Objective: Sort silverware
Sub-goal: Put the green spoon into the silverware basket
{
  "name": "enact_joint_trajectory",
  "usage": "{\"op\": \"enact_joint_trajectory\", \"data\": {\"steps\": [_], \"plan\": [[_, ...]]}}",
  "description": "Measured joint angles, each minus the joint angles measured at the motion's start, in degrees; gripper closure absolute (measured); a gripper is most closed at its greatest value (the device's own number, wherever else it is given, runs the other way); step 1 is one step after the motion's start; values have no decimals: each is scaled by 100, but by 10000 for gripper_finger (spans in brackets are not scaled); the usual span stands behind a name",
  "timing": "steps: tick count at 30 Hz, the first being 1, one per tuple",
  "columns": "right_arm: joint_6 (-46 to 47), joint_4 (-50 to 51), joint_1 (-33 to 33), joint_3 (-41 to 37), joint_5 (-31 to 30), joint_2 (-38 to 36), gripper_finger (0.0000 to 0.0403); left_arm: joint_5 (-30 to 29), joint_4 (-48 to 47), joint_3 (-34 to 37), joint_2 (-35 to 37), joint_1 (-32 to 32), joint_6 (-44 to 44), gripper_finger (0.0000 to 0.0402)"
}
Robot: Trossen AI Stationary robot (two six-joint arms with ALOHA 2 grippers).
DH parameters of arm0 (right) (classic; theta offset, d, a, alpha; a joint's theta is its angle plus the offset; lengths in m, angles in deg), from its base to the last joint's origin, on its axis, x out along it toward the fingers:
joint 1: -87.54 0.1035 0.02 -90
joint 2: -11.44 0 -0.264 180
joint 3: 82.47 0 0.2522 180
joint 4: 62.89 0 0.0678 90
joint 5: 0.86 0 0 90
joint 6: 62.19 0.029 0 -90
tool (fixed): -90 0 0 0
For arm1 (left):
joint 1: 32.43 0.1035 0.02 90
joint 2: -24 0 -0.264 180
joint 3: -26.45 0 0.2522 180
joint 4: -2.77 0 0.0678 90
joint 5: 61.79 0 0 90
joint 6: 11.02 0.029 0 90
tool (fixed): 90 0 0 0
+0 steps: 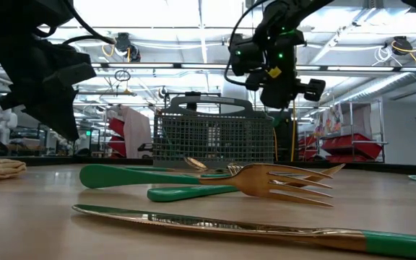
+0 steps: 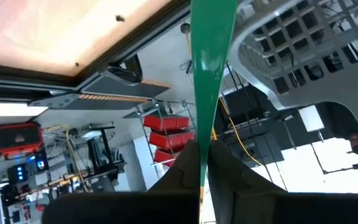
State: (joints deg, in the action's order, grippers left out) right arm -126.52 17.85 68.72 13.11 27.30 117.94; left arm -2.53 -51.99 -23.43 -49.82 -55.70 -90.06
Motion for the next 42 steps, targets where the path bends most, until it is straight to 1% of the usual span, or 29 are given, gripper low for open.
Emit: {"op": "enact_joint_trajectory", "data": {"steps": [4, 8, 12, 15, 17, 21, 27, 34, 38, 42], "plan": [[1, -97, 30, 8, -484, 0, 402, -2, 0, 0, 0, -2, 0, 395], [-115, -149, 33, 47, -615, 0, 402, -22, 2, 0, -2, -1, -2, 395], [-627, -1076, 30, 63, -1023, 0, 402, -85, 4, 0, -4, -1, -11, 395], [-1042, -1650, 30, 85, -999, 0, 402, -103, 15, 0, -4, -2, -15, 395], [-1212, -1834, 30, 87, -973, 0, 402, -109, 21, 0, -4, -1, -15, 395], [-1258, -1729, 30, 87, -831, 0, 402, -253, 12, 0, -12, -2, -3, 395], [-1245, -1645, -30, 87, -938, -31, 402, -429, 50, 0, -129, -2, 137, 395], [-1489, -1944, -98, 92, -994, -46, 402, -448, 166, -2, -280, -2, 170, 395], [-1758, -2382, -129, 92, -963, -44, 402, -740, 157, -2, -380, -2, 203, 395], [-1866, -2391, -152, 92, -818, -44, 402, -903, 157, -2, -449, -2, 353, 395]]}}
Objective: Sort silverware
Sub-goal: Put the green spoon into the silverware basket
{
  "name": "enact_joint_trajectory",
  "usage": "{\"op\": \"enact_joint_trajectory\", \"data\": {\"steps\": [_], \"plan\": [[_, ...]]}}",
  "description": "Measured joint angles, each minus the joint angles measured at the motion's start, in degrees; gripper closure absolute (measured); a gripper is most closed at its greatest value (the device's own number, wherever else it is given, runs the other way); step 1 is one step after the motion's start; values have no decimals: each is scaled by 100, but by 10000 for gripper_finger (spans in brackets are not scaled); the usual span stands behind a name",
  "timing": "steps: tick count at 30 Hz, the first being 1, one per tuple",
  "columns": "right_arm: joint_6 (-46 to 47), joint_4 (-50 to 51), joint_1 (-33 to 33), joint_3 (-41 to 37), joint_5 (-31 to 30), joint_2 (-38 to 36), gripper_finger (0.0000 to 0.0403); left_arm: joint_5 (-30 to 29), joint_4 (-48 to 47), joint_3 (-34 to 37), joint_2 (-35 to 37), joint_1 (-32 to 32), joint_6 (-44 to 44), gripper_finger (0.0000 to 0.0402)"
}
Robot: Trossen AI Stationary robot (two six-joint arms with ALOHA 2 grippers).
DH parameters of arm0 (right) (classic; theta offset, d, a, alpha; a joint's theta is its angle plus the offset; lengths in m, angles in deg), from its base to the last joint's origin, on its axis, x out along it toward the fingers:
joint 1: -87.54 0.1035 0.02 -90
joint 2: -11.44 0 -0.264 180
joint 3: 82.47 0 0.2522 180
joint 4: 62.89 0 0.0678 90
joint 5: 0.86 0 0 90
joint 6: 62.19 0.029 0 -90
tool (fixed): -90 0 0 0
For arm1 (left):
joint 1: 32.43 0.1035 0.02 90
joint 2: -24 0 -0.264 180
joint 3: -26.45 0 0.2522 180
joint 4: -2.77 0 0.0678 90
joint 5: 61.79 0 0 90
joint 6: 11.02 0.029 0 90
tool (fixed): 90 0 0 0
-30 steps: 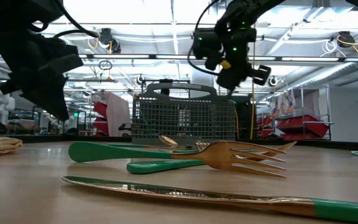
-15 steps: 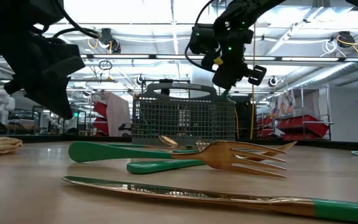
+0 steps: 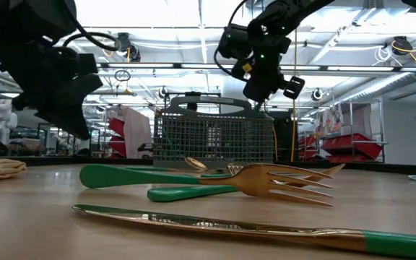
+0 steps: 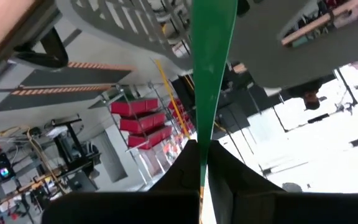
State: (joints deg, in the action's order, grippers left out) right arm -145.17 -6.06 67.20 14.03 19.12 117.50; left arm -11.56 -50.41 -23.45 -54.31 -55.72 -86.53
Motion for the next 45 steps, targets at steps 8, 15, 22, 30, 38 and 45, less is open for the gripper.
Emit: {"op": "enact_joint_trajectory", "data": {"steps": [8, 15, 22, 30, 38, 45], "plan": [[-173, 108, -163, 0, 302, 0, 403, -13, -6, 0, -36, 0, 138, 395], [-194, 384, -164, 0, 473, 50, 403, -56, -6, 0, -34, 0, 168, 395], [-319, 202, -130, 0, 420, 78, 403, -94, -11, 0, -34, 0, 299, 395], [-322, 194, -130, 0, 665, 142, 398, -93, -9, 0, -34, 0, 428, 395], [-71, 199, -130, 0, 728, 142, 316, -55, -6, 0, -32, 0, 405, 395], [10, -115, -130, 0, 587, 142, 264, -48, -4, 0, -32, 0, 401, 395]]}}
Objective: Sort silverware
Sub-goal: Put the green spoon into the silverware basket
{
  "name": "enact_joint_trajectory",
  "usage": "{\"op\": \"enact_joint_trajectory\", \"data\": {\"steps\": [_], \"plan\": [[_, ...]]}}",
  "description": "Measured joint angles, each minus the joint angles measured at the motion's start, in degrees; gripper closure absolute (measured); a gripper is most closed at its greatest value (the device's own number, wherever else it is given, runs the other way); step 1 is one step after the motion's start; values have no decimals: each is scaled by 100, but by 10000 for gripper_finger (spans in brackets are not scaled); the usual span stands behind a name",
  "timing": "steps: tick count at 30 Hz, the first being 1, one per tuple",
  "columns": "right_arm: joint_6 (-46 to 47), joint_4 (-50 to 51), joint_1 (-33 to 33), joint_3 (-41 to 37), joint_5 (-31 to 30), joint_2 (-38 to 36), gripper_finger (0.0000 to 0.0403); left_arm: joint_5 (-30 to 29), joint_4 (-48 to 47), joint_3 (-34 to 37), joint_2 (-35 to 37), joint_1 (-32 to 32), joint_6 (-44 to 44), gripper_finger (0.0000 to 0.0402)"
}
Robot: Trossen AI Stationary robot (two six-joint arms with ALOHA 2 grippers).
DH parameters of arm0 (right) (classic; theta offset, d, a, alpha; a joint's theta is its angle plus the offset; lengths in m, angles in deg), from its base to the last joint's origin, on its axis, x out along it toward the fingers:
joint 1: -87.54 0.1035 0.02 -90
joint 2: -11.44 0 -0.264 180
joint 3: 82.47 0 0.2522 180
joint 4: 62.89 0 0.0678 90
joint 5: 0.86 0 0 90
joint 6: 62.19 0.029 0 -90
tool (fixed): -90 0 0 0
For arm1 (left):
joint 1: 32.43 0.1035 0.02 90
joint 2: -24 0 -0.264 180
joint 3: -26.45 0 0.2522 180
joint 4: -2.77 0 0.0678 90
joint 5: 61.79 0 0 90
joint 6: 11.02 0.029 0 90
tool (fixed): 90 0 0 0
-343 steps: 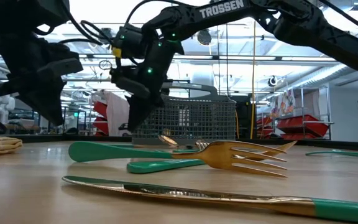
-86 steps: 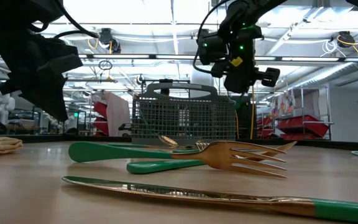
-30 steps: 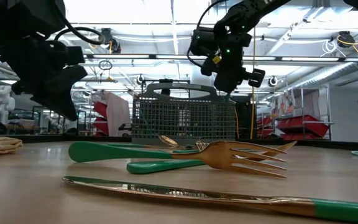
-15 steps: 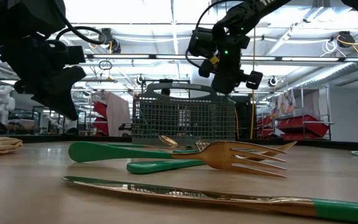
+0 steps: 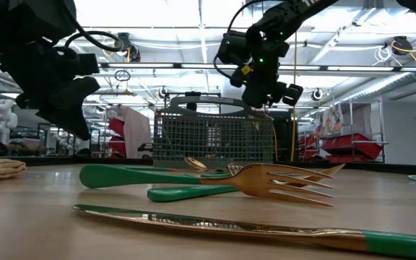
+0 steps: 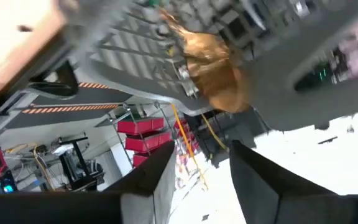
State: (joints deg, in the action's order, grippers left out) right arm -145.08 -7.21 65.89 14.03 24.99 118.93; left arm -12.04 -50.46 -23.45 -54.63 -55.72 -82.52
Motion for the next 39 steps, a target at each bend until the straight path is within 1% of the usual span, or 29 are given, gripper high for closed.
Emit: {"op": "enact_joint_trajectory", "data": {"steps": [3, 6, 9, 10, 12, 14, 15, 16, 17, 18, 20, 21, 22, 23, 25, 27, 29, 31, 34, 36, 39], "plan": [[151, -453, 8, 0, -329, -5, 260, 57, -2, 0, 0, 0, -4, 395], [446, -543, 14, 122, -633, -80, 260, 139, 0, 0, 0, 0, -13, 395], [1109, -512, 31, 386, -912, -295, 260, 170, 20, 0, 0, 0, -25, 395], [1511, -500, 37, 482, -1026, -433, 260, 174, 32, 0, 0, 0, -63, 395], [2779, -230, 115, 596, -1332, -751, 260, 185, 45, 0, 2, 0, -166, 395], [4582, 543, 260, 620, -1746, -1142, 260, 244, 186, 0, 2, 0, -164, 395], [5603, 1204, 369, 623, -1796, -1366, 260, 281, 259, 0, 2, 0, -164, 395], [6646, 1940, 499, 623, -1590, -1586, 260, 344, 362, 0, 2, 2, -161, 395], [7709, 2638, 633, 623, -1046, -1801, 260, 429, 471, 0, 2, 2, -153, 395], [8938, 3208, 726, 623, -190, -2005, 260, 503, 570, 0, 2, 2, -133, 395], [11518, 4050, 774, 602, 1754, -2288, 264, 653, 750, 0, 2, 17, -14, 395], [12321, 4380, 755, 530, 2493, -2393, 267, 734, 873, 0, 2, 41, 50, 395], [12705, 4636, 770, 430, 3056, -2478, 269, 809, 1002, 0, 4, 92, 147, 395], [12821, 4788, 869, 313, 3536, -2555, 270, 879, 1148, 0, 19, 160, 274, 395], [12755, 4603, 1201, 79, 4399, -2692, 271, 978, 1471, 0, 91, 334, 632, 395], [12475, 3995, 1570, -157, 5254, -2692, 272, 1044, 1816, 0, 169, 530, 1068, 395], [12362, 2983, 1977, -338, 5866, -2522, 272, 1124, 2075, 0, 236, 735, 1450, 395], [12294, 1963, 2436, -395, 6198, -2214, 272, 1264, 2279, 0, 271, 922, 1707, 395], [12033, 943, 3024, -346, 6310, -1496, 272, 1580, 2437, 0, 275, 1113, 1835, 395], [11694, 809, 3233, -208, 6263, -984, 272, 1744, 2446, 0, 275, 1165, 1845, 395], [11340, 1031, 3363, 53, 6355, -314, 270, 1840, 2438, 0, 275, 1176, 1993, 395]]}}
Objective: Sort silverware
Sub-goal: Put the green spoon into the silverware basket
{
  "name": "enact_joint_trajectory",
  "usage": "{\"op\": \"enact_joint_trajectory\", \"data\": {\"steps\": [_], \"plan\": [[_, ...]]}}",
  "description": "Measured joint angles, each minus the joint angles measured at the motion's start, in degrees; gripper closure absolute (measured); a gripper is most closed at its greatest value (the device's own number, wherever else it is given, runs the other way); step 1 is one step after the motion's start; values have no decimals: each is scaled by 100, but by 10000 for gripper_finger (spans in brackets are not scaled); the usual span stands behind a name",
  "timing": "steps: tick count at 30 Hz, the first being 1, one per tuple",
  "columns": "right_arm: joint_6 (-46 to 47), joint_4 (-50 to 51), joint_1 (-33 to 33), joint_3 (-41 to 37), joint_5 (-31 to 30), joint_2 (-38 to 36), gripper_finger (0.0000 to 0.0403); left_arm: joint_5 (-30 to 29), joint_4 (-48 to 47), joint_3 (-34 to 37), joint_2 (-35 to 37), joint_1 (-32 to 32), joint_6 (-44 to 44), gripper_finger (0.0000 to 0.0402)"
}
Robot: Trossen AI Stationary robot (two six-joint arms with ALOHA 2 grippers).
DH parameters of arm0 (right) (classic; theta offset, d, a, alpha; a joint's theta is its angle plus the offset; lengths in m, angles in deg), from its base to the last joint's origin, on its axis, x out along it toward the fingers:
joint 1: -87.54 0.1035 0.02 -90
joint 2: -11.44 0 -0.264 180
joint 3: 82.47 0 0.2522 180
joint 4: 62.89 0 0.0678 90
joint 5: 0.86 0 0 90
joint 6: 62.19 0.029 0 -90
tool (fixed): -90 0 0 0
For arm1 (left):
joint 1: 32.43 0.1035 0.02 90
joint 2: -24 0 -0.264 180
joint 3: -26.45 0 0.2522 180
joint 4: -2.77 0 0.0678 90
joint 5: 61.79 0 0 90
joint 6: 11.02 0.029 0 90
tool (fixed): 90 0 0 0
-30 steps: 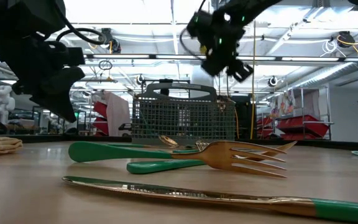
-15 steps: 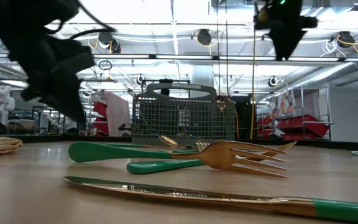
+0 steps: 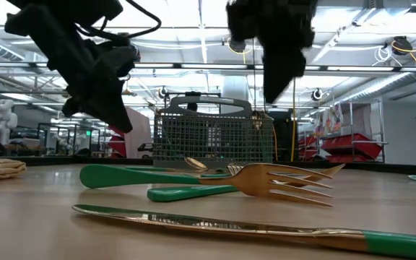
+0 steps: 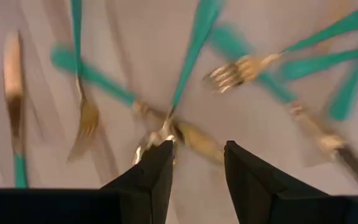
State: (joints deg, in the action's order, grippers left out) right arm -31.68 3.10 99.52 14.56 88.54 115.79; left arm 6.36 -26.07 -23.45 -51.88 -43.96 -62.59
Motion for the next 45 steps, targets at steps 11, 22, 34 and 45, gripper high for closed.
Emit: {"op": "enact_joint_trajectory", "data": {"steps": [11, 22, 34, 45], "plan": [[-240, -414, -72, 229, -61, 675, 192, 510, -118, 0, 0, -11, 526, 395], [-62, -698, -67, 236, -167, 1565, 183, 552, -208, 0, -2, -11, 1192, 395], [477, -436, -63, 275, 151, 1815, 376, 501, -438, 0, -4, -11, 1308, 395], [591, 1113, -23, 1248, -253, 1254, 401, 332, -478, 0, -4, -11, 1354, 395]]}}
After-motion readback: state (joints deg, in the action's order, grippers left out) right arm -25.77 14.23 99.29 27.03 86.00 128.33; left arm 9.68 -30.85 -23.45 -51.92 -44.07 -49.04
